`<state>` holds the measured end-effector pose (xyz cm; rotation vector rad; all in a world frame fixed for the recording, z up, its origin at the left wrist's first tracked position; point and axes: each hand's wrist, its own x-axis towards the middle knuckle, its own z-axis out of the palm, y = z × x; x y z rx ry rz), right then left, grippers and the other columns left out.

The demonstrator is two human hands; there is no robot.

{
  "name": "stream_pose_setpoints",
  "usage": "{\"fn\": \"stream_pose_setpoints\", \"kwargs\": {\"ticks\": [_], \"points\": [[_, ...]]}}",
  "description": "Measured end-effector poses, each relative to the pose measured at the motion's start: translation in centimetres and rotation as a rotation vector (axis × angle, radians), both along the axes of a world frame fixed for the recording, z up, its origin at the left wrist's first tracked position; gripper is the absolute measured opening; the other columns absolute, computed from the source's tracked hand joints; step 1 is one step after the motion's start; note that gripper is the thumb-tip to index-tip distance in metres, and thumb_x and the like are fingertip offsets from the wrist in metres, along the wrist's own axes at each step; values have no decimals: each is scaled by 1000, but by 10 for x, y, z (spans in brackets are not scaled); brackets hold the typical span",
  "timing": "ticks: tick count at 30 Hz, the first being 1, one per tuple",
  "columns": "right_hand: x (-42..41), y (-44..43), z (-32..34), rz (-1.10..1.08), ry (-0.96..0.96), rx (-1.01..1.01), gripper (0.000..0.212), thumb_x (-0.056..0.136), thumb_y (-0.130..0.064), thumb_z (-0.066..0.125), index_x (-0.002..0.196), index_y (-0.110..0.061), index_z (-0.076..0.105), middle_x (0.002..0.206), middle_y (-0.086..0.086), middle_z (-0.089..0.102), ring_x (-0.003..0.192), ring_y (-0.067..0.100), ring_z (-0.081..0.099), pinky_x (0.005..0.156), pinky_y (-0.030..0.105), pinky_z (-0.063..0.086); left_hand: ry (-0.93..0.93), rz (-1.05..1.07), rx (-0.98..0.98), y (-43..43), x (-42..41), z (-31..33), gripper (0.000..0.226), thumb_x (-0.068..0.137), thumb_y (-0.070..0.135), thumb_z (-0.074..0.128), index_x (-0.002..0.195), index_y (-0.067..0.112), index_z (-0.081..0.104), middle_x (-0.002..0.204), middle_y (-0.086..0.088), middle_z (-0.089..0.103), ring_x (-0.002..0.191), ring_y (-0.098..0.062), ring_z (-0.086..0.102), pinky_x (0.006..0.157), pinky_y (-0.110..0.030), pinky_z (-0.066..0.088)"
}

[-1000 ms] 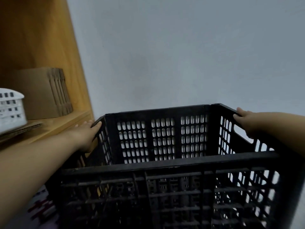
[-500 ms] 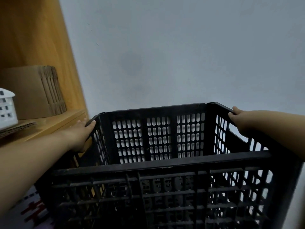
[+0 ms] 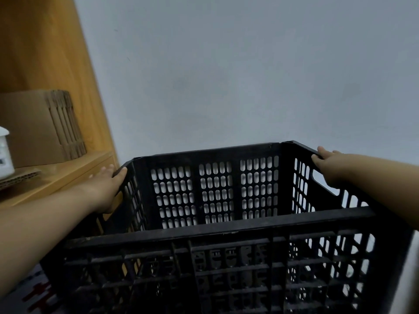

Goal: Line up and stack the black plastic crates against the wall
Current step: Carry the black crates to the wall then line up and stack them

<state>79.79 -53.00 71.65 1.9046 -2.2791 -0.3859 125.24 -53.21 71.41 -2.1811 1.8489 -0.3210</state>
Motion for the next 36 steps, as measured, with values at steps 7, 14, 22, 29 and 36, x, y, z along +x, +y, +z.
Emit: {"fn": "stream_pose_setpoints", "kwargs": {"ticks": [7,14,22,29,36], "points": [[-1,-3,0,-12,-23,22,74,89,3,31,148,-13,-11,157,7,-20,145,33,3,116,39,16,42,-10,21,-5,6,-1,96,84,13,59,147,14,-14,156,-17,-13,145,-32,-5,118,-39,11],[7,6,5,-30,-60,-1,80,89,1,42,148,-10,-11,156,9,-21,143,30,18,109,33,27,49,-25,23,-3,5,0,96,84,15,59,147,14,-15,156,-18,-14,145,-33,-5,116,-37,12],[6,9,2,-60,-79,26,76,90,-1,34,147,-12,-15,155,6,-24,145,29,12,112,33,21,60,-19,8,-4,8,-1,98,83,8,60,147,15,-15,156,-17,-15,145,-31,-7,118,-38,10],[3,9,-1,-32,-58,-9,76,87,4,30,148,-14,-11,157,7,-20,146,29,-2,117,40,13,54,-18,-9,2,4,4,106,80,23,68,147,18,-14,157,-15,-12,145,-30,-4,117,-44,10],[5,16,7,10,-106,33,82,94,-32,47,148,-14,-12,156,2,-23,146,22,-11,117,43,6,189,-29,28,9,7,8,102,83,52,58,147,17,-14,156,-14,-16,145,-29,-9,118,-47,6]]}}
